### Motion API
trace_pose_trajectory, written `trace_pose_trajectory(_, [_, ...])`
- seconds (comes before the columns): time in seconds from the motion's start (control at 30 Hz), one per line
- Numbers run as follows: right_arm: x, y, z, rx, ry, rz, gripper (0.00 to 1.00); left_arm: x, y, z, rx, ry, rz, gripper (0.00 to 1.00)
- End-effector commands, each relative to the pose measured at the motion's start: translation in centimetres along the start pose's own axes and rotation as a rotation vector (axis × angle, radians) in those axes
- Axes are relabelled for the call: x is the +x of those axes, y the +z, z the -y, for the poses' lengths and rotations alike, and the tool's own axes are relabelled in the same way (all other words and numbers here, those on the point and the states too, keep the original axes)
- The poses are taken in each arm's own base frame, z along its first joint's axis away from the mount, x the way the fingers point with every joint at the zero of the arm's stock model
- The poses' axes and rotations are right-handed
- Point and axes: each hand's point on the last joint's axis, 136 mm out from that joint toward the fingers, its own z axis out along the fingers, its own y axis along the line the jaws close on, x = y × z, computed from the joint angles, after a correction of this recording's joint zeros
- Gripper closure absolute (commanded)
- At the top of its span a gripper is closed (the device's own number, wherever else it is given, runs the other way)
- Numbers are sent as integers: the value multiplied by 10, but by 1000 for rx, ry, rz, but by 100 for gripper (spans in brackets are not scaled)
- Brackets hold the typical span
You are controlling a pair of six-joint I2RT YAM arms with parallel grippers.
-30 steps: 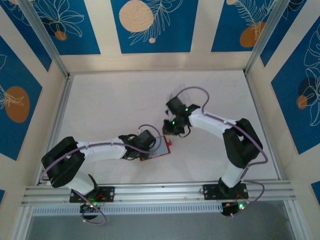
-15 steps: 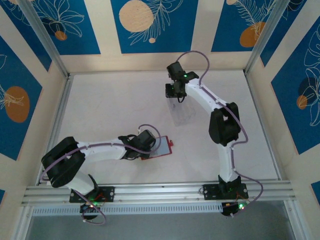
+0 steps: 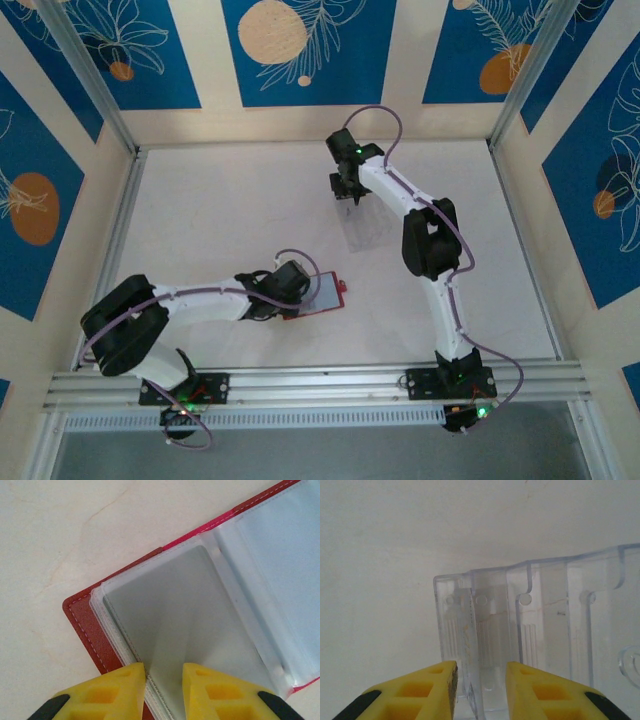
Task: Put the credit cards into the card holder
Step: Pick up the credit card from the storage box.
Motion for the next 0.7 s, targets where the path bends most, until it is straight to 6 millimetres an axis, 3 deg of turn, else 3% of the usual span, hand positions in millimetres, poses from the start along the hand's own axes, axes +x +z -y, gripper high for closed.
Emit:
trace_pose_trajectory(0.0, [6,13,0,-2,-21,-39,69,40,10,-17,-37,2,-138,75])
trace_pose_trajectory(0.33, [11,24,-12,-37,-45,-63,77,41,8,-20,-45,-3,-132,75])
trace_pose_trajectory(0.67, [8,17,-14,-47,-52,-60,100,40,5,-22,-50,-7,-126,75])
